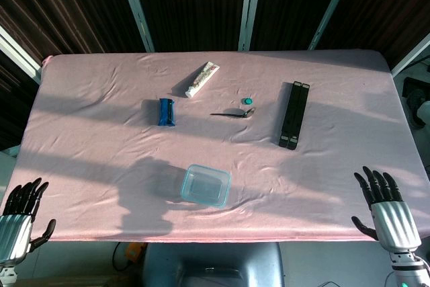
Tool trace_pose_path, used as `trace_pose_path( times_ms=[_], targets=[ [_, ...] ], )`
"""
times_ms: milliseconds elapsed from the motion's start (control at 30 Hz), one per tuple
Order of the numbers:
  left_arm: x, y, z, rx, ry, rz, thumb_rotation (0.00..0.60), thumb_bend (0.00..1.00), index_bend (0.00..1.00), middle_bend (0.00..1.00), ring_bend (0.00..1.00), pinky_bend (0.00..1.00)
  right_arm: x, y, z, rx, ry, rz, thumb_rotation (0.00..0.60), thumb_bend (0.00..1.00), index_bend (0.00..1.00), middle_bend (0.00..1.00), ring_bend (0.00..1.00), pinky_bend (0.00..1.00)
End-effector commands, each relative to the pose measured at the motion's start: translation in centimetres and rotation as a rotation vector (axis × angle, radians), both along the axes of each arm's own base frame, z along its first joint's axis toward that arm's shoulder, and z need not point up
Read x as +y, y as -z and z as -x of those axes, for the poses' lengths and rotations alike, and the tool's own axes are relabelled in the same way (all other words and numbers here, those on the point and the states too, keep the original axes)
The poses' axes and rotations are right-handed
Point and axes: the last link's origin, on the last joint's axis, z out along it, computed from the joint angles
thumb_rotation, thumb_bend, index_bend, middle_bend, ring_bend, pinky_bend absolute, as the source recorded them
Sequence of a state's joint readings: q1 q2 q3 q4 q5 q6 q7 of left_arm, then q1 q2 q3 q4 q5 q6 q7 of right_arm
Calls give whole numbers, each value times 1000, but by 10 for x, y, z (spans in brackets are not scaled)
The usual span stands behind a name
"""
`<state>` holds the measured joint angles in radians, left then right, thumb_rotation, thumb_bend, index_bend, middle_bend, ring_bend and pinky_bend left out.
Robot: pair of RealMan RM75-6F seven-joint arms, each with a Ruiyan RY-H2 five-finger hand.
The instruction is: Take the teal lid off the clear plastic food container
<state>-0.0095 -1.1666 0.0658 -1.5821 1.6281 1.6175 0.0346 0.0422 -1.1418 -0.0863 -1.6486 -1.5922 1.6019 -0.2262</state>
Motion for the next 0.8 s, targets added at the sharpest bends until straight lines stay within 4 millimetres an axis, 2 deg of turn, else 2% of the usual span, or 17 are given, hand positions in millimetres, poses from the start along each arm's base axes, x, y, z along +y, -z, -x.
trace_pose_path(
  times_ms=[33,167,367,467,667,800],
  targets=[
    [3,5,-4,-32,44,28,600,330,0,0,0,0,1,1,-1,3,-7,-3,600,302,0,0,0,0],
    [19,25,-24,-132,191,176,600,309,0,0,0,0,3,3,0,1,-3,-27,600,302,0,0,0,0],
    [74,78,-91,-265,401,473,600,283,0,0,0,0,1,10,-3,3,-16,-61,600,302,0,0,0,0],
    [92,104,-121,-248,453,531,600,277,0,0,0,0,2,11,-4,-5,-23,-84,600,302,0,0,0,0],
    [100,152,-163,-178,501,605,600,277,0,0,0,0,-1,6,-2,0,-18,-68,600,302,0,0,0,0],
    [109,179,-179,-150,499,610,600,275,0,0,0,0,0,7,-3,-3,-18,-62,600,302,0,0,0,0]
  ],
)
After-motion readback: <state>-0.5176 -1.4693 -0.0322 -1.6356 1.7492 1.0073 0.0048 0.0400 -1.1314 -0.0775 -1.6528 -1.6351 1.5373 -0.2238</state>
